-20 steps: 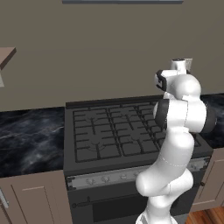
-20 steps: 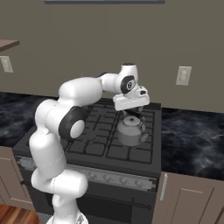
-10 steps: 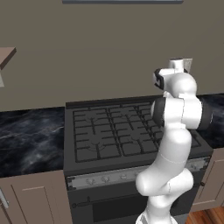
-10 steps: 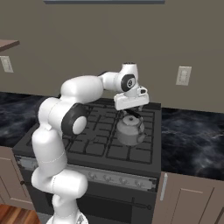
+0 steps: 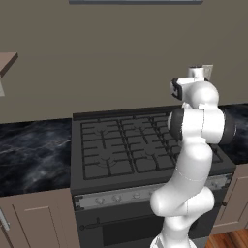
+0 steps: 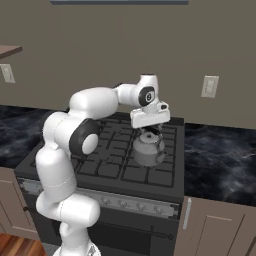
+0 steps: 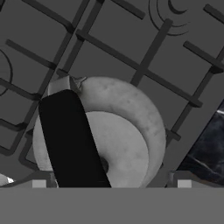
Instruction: The kettle is done boiling. Turn off the stove, then wait for 300 timesteps before moving the kettle to the dining table.
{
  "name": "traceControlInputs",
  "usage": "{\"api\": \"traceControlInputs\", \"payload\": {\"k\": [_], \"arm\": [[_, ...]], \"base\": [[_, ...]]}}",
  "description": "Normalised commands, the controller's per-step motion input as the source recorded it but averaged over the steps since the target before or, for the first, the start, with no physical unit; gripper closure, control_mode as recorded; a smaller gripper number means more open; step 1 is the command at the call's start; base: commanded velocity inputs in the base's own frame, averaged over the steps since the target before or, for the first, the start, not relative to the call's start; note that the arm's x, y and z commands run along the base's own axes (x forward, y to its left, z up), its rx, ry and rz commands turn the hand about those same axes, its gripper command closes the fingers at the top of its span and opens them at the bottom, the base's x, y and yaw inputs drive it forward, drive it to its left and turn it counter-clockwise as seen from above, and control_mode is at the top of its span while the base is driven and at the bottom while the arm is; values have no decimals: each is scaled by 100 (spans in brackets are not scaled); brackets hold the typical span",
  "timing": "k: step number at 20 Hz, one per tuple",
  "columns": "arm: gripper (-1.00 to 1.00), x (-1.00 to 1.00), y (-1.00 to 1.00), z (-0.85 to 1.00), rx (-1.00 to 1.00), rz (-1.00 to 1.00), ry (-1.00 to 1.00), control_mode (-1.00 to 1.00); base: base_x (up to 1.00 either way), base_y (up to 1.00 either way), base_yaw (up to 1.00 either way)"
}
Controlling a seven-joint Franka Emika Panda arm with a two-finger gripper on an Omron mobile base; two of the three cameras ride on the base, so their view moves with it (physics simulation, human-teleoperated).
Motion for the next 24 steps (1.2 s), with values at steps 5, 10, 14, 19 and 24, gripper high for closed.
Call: {"api": "traceControlInputs", "payload": {"k": [5, 10, 14, 19, 24], "arm": [[100, -4, 0, -17, 0, 0, 0, -100], [100, 0, 0, -13, 0, 1, 3, -100], [100, -1, 0, -3, 0, 0, 0, -100], [100, -9, 0, 14, 0, 0, -6, -100], [100, -7, 0, 46, 0, 0, -4, -100]], "base": [[0, 0, 0], [0, 0, 0], [0, 0, 0], [0, 0, 0], [0, 0, 0]]}}
